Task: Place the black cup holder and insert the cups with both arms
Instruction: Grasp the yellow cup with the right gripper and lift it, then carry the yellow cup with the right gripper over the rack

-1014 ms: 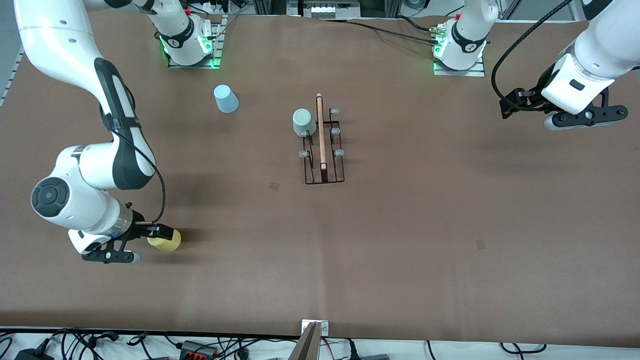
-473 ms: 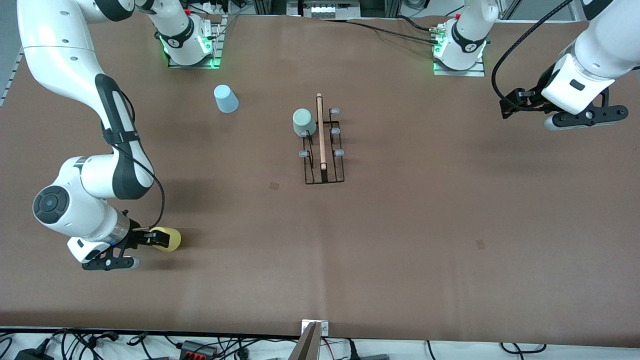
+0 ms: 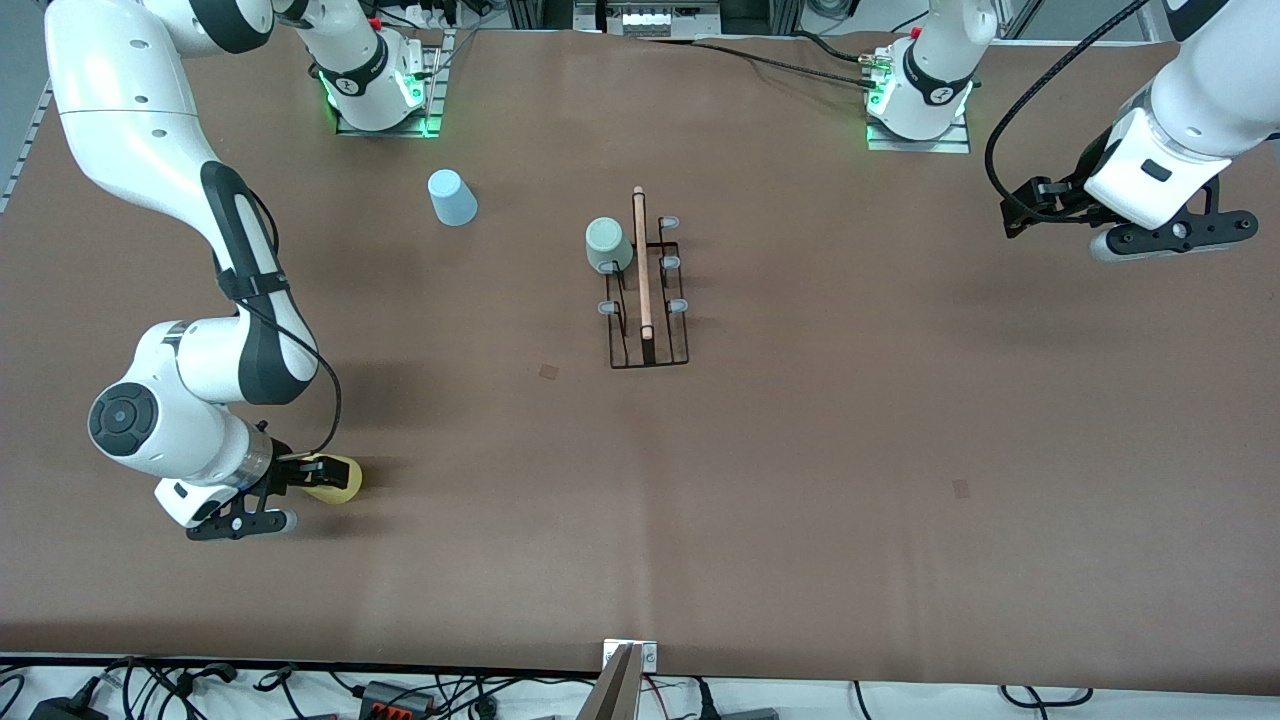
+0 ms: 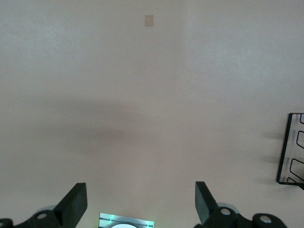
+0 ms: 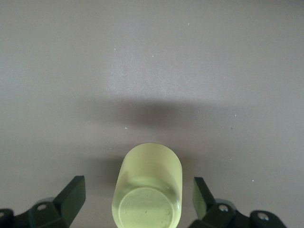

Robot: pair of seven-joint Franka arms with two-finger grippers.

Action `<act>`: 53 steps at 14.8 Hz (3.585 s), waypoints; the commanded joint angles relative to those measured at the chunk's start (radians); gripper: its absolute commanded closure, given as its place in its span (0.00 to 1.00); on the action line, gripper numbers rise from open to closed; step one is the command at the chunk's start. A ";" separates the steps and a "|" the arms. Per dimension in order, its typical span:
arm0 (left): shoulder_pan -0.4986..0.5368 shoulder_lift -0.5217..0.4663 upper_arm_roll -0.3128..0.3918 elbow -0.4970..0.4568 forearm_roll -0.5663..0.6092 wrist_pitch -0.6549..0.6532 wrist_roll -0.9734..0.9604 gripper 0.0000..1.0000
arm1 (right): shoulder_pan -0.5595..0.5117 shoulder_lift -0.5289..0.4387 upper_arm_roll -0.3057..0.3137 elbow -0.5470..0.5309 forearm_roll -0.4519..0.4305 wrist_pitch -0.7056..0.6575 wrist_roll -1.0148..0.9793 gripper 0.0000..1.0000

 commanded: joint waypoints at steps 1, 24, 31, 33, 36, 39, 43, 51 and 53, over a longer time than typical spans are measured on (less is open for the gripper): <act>0.004 0.008 0.006 0.020 -0.021 -0.014 0.024 0.00 | -0.008 0.016 0.008 0.026 0.003 -0.017 -0.018 0.00; 0.005 0.008 0.006 0.020 -0.021 -0.016 0.032 0.00 | -0.006 0.041 0.008 0.021 0.012 -0.035 0.068 0.12; 0.005 0.008 0.011 0.020 -0.039 -0.011 0.030 0.00 | -0.002 0.039 0.007 0.022 -0.017 -0.046 0.065 0.68; 0.007 0.008 0.014 0.020 -0.054 -0.005 0.032 0.00 | 0.000 0.030 0.010 0.024 -0.046 -0.055 0.063 0.69; 0.008 0.011 0.014 0.020 -0.056 -0.005 0.032 0.00 | 0.012 -0.001 0.042 0.044 -0.039 -0.148 0.065 0.70; 0.008 0.011 0.015 0.020 -0.056 -0.006 0.032 0.00 | 0.015 -0.054 0.111 0.085 -0.039 -0.242 0.066 0.70; 0.008 0.013 0.017 0.020 -0.054 -0.006 0.033 0.00 | 0.098 -0.079 0.168 0.211 -0.039 -0.427 0.147 0.70; 0.015 0.013 0.020 0.024 -0.054 -0.008 0.086 0.00 | 0.392 -0.117 0.180 0.226 -0.046 -0.500 0.448 0.71; 0.022 0.013 0.020 0.038 -0.047 -0.013 0.058 0.00 | 0.447 -0.117 0.180 0.227 -0.042 -0.494 0.496 0.74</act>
